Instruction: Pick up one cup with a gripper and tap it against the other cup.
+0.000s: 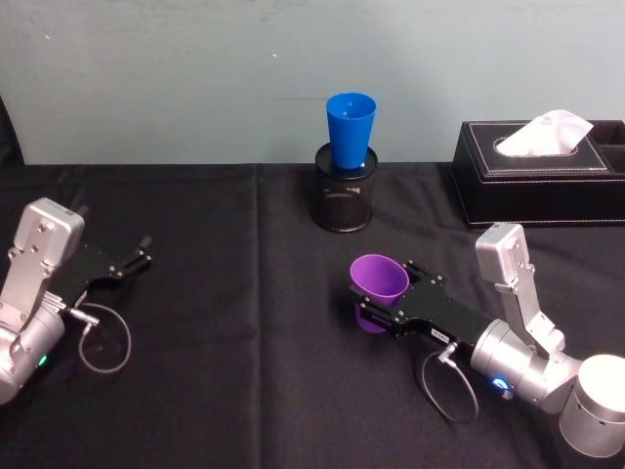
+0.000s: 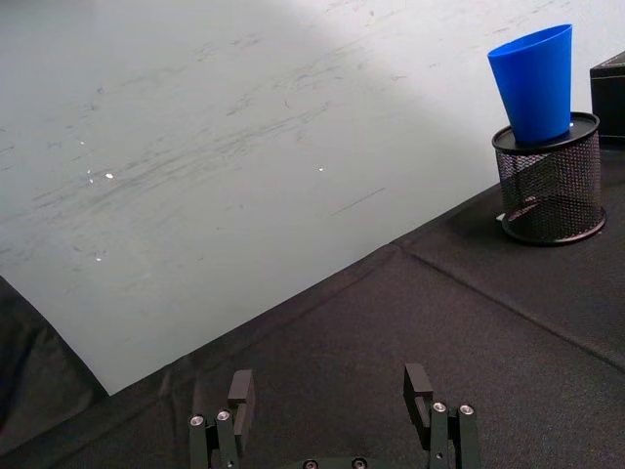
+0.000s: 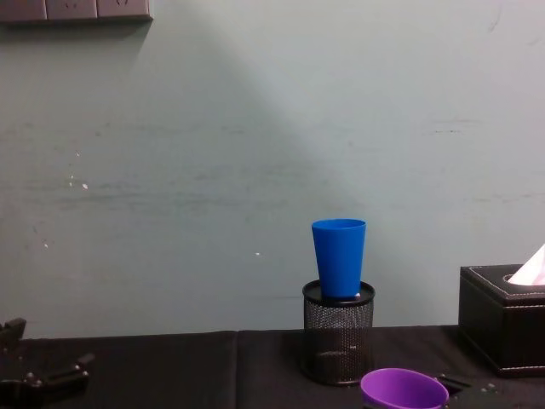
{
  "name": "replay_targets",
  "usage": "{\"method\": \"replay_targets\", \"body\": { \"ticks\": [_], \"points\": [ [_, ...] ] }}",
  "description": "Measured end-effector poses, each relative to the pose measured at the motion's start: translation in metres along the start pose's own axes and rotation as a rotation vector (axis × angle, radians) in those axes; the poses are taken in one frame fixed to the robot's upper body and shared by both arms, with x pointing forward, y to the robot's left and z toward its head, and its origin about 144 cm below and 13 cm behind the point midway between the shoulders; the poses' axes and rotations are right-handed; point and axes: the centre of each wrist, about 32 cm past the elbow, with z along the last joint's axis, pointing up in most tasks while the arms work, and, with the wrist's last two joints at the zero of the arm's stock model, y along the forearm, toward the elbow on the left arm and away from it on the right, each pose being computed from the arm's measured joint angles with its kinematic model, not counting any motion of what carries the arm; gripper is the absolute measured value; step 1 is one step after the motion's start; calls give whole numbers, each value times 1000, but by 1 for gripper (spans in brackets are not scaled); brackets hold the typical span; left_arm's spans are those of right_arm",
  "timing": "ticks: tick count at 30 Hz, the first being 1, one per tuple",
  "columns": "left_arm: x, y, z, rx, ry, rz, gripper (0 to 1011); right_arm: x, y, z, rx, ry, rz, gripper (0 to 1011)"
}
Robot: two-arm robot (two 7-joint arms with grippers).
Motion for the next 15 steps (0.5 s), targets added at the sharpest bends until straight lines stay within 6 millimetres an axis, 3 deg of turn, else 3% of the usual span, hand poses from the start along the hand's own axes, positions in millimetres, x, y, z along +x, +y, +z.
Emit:
{"method": "replay_targets", "body": {
  "ticks": [7, 15],
  "points": [
    [0, 0, 0, 0, 0, 0, 1000, 0, -1, 6, 18, 8, 5, 731],
    [0, 0, 0, 0, 0, 0, 1000, 1, -5, 39, 42, 43, 25, 732]
  ]
}}
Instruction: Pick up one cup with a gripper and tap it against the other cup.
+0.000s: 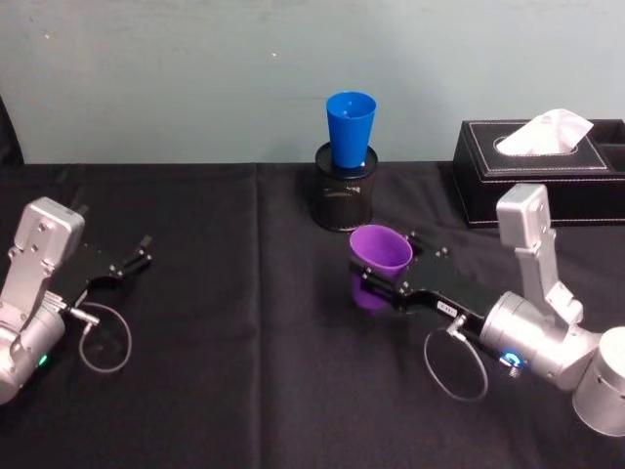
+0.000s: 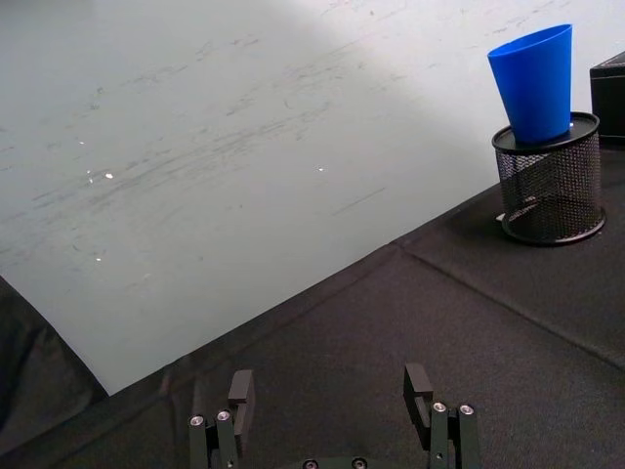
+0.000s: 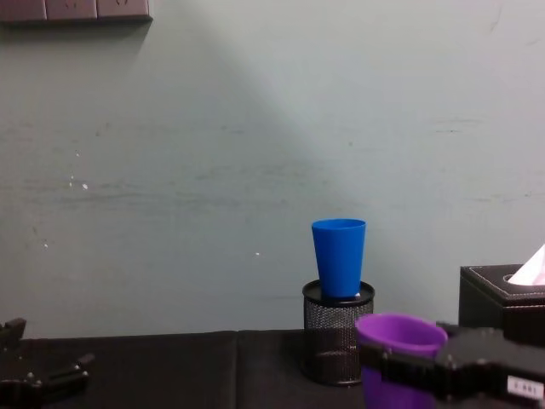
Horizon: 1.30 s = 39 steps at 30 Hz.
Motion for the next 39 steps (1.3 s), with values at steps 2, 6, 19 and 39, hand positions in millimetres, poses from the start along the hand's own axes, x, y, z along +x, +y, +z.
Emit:
{"method": "replay_targets", "body": {
  "ticks": [2, 6, 19, 39],
  "points": [
    [0, 0, 0, 0, 0, 0, 1000, 1, 0, 11, -2, 6, 2, 731],
    [0, 0, 0, 0, 0, 0, 1000, 1, 0, 29, -7, 11, 2, 731],
    [0, 0, 0, 0, 0, 0, 1000, 4, -1, 67, -16, -3, 10, 731],
    [0, 0, 0, 0, 0, 0, 1000, 7, 0, 85, -14, -48, 21, 731]
  ]
}}
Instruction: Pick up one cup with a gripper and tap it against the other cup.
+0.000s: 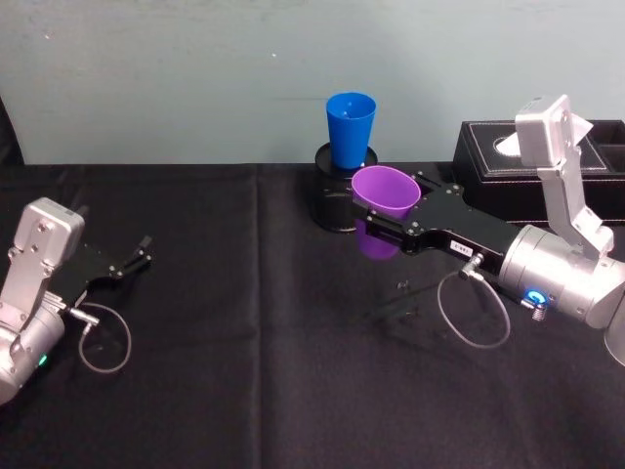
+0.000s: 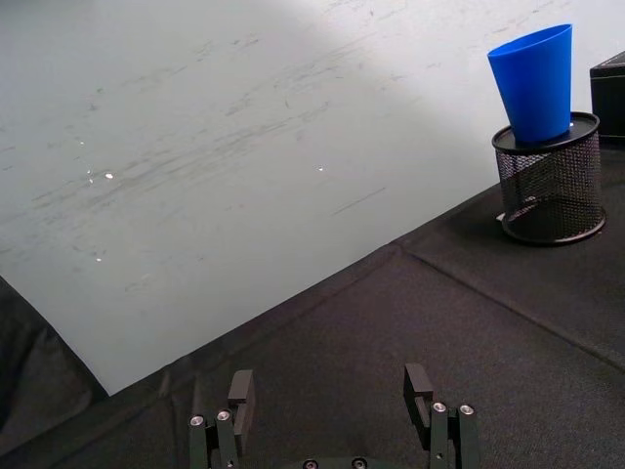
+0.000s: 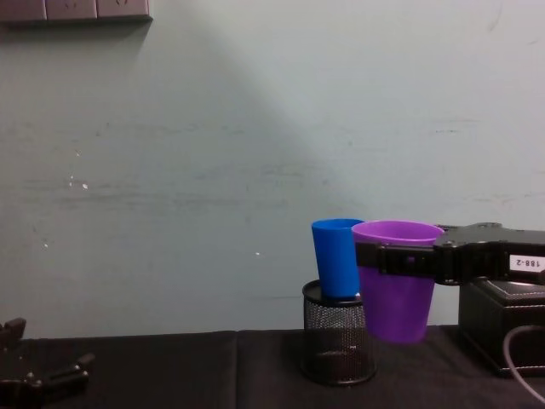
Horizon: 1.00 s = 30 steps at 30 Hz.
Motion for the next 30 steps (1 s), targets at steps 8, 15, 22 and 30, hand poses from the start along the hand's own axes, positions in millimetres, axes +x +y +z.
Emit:
{"method": "replay_targets", "body": {
  "ticks": [8, 15, 22, 30],
  "points": [
    [0, 0, 0, 0, 0, 0, 1000, 0, 0, 0, 0, 0, 0, 731],
    [0, 0, 0, 0, 0, 0, 1000, 0, 0, 0, 0, 0, 1, 731],
    [0, 0, 0, 0, 0, 0, 1000, 0, 0, 0, 0, 0, 1, 731],
    [0, 0, 0, 0, 0, 0, 1000, 0, 0, -1, -1, 0, 0, 731]
  ]
}}
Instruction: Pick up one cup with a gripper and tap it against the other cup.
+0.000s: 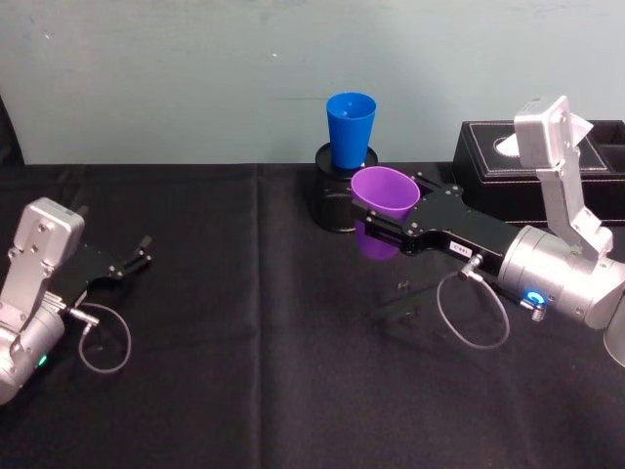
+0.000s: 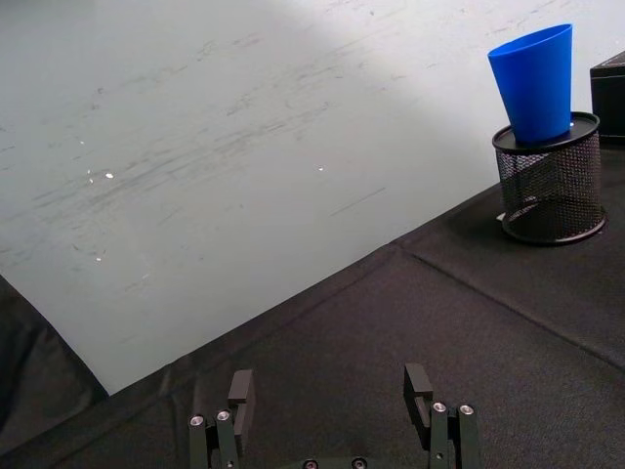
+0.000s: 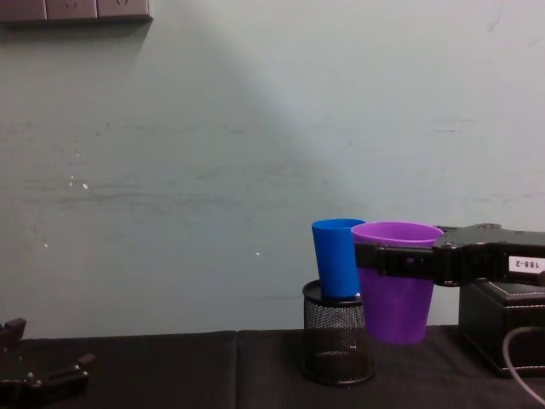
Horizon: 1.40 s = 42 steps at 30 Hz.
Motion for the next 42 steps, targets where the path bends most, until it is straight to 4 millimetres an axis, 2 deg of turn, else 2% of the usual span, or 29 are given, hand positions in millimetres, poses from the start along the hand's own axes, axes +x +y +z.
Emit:
{"method": "replay_targets", "body": {
  "ticks": [42],
  "points": [
    [0, 0, 0, 0, 0, 0, 1000, 0, 0, 0, 0, 0, 0, 731]
  ]
}}
